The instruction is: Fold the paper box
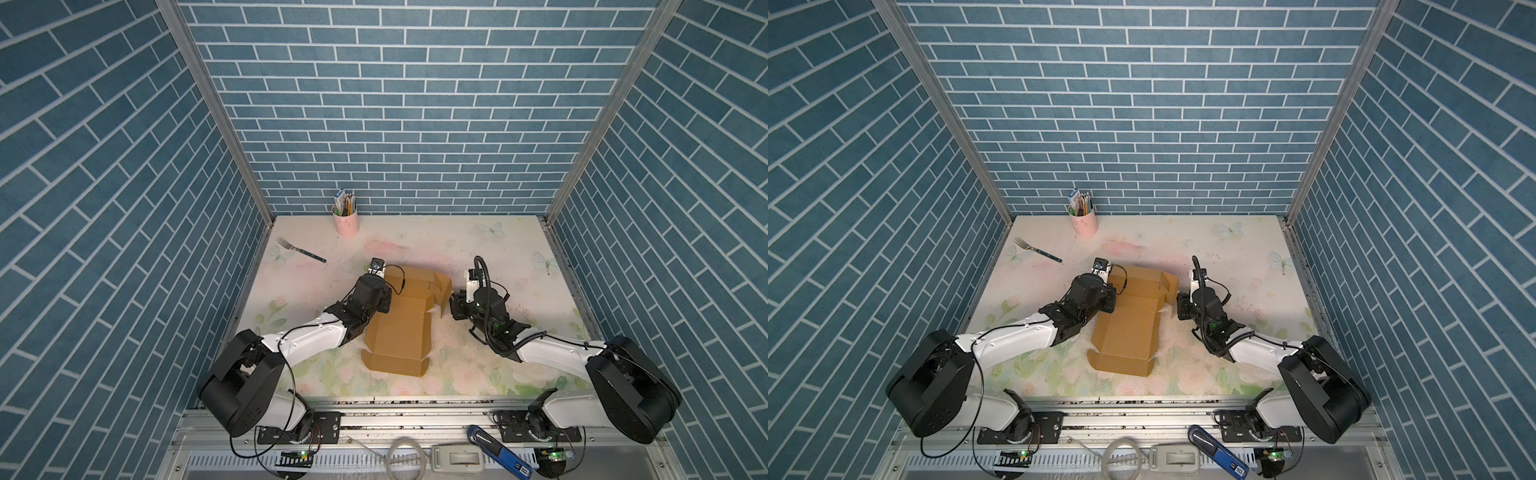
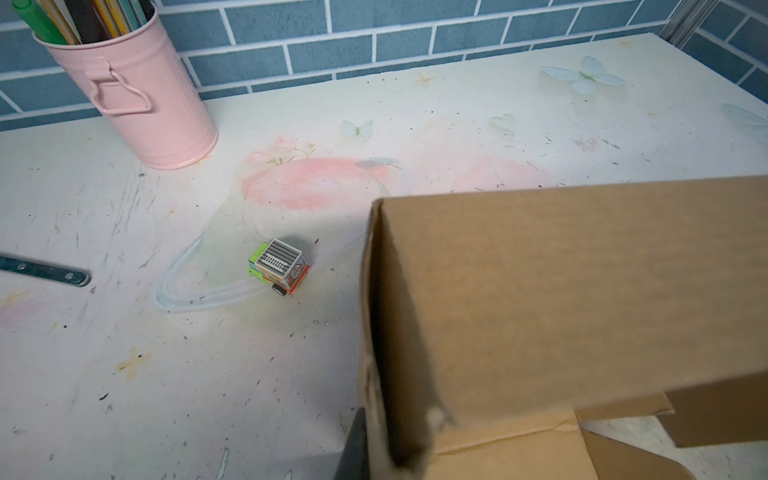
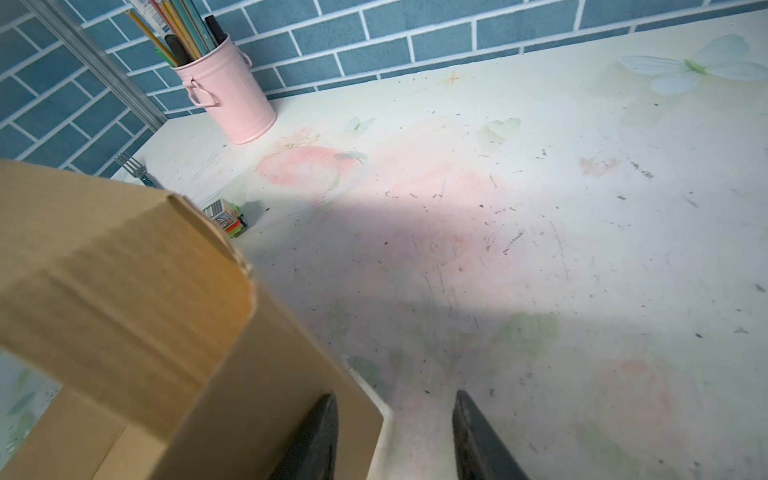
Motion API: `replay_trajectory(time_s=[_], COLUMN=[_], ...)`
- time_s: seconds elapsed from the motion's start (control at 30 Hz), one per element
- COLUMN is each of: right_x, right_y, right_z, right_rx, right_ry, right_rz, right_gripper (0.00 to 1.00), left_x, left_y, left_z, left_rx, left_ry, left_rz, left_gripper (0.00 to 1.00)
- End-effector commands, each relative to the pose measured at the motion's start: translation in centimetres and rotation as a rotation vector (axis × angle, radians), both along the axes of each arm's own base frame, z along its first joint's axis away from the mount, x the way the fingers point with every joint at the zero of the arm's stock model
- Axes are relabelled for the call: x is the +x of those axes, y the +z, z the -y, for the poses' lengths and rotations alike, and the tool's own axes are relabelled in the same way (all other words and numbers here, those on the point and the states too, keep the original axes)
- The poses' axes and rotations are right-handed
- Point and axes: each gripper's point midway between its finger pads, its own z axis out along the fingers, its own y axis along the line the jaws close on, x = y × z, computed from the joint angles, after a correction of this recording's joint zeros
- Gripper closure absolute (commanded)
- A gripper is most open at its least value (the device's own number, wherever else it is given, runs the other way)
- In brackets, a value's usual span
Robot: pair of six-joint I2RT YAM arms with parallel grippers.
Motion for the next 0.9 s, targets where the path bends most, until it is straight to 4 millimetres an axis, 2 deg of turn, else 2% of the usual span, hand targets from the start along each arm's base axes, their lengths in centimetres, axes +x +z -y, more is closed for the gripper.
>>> replay_trajectory(time_s=[0.0, 0.2, 0.33, 0.37, 0.5, 0.63, 0.73, 0.77, 0.87], right_x=[0.7, 0.5, 0.5, 0.5, 0.3, -0.1, -0.6, -0.8, -1.6], right_y=[1.9, 3.1, 3.5, 3.6, 4.0, 4.4, 4.6, 4.6, 4.8], right_z=[-2.3, -5.3, -5.9, -6.0, -7.2, -6.5, -5.4, -5.2, -4.5], right_rx=[0.052, 0.03, 0.036, 0.038, 0.036, 0.034, 0.02, 0.021, 0.034], right_ry=[0.021, 0.083, 0.095, 0.107, 0.172, 0.161, 0.137, 0.13, 0.131], right_rz=[0.049, 0.09, 0.096, 0.103, 0.131, 0.136, 0.111, 0.105, 0.092], right_gripper=[0.55, 0.57, 0.58, 0.59, 0.6, 0.6, 0.59, 0.59, 0.59], left_x=[-0.3, -0.3, -0.3, -0.7, -0.8, -0.6, -0.9, -0.5, -0.4], left_y=[-0.6, -0.4, 0.1, -0.7, -0.4, -0.5, -1.5, -0.8, -0.7], left_z=[0.5, 0.7, 0.6, 0.3, 0.2, 0.2, 0.1, 0.4, 0.1], left_rx=[-0.001, -0.01, -0.015, -0.003, -0.009, -0.002, 0.014, 0.003, 0.01], left_ry=[-0.025, -0.03, -0.028, -0.029, -0.028, -0.025, -0.022, -0.014, 0.004], left_rz=[-0.008, -0.002, 0.007, -0.008, -0.001, -0.006, -0.046, -0.036, -0.047], left_gripper=[0.91, 0.91, 0.91, 0.91, 0.91, 0.91, 0.91, 0.91, 0.91])
